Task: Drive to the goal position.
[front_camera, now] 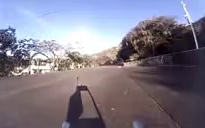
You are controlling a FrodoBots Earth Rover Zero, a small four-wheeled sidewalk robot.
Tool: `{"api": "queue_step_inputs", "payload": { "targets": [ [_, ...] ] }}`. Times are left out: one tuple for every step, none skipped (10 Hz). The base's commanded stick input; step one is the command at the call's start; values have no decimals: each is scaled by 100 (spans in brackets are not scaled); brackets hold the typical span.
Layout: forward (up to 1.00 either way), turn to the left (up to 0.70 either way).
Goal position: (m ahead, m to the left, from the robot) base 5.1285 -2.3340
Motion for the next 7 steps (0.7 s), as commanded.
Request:
{"api": "queue_step_inputs", "payload": {
  "targets": [
    [50, 0],
    [50, 0],
    [50, 0],
    [50, 0],
    [50, 0],
    [50, 0],
    [50, 0]
  ]
}}
